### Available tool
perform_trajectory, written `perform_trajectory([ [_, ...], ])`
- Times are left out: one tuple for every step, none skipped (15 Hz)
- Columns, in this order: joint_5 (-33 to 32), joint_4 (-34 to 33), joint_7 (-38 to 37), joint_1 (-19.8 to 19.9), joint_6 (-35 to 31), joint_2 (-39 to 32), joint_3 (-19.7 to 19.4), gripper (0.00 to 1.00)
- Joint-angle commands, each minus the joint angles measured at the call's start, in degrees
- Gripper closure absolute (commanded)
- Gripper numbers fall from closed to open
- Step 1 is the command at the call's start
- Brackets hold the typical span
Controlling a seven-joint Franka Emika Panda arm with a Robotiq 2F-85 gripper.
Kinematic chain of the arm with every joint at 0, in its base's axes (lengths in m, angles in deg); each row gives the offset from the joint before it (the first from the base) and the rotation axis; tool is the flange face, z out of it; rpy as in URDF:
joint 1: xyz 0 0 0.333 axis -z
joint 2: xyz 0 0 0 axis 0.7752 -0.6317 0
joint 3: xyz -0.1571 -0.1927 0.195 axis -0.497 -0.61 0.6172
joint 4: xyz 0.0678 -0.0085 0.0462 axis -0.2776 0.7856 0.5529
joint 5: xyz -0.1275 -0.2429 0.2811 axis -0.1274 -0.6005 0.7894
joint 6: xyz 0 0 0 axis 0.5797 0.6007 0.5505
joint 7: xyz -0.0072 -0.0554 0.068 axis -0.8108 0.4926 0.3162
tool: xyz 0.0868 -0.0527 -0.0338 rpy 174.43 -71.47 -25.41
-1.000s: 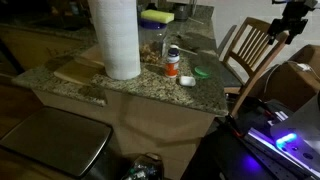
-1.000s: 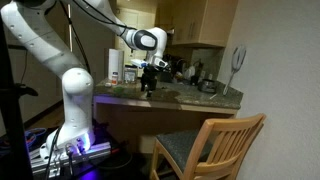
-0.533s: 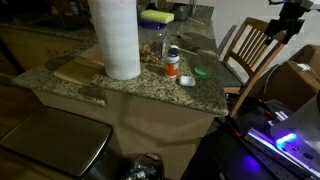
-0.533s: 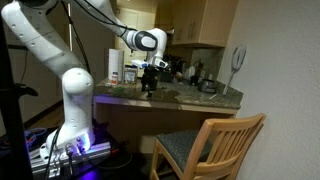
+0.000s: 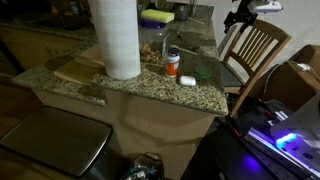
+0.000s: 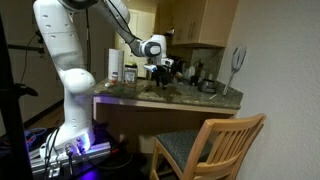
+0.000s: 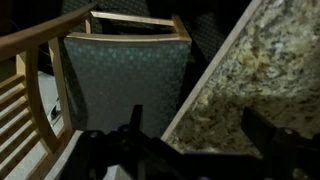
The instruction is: Pick the keys and place them near the bar of soap
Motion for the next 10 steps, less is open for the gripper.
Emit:
perform_trajectory([
  [1.89, -1.95, 1.3, -0.51, 0.73, -1.44, 0.07, 0.0],
  [3.48, -3.46, 2.78, -1.08, 1.47, -2.44, -0.11, 0.0],
  [4.05, -4.34, 3.44, -1.32, 2.07, -2.89, -0.17, 0.0],
  [4.26, -4.71, 3.68, -1.36, 2.39, -3.03, -0.19, 0.0],
  [4.34, -4.79, 3.78, -1.36, 2.47, -3.03, -0.24, 0.0],
  [4.34, -4.79, 3.82, -1.35, 2.49, -3.03, -0.27, 0.0],
  [3.97, -4.34, 2.85, -1.99, -0.7, -3.85, 0.69, 0.0],
  [4.86, -4.33, 2.24, -2.64, -2.89, -4.27, 1.29, 0.0],
  [6.17, -4.5, 1.05, -3.54, -5.18, -4.24, 2.07, 0.0],
  [8.73, -4.5, 1.33, -4.61, -7.08, -3.73, 2.31, 0.0],
])
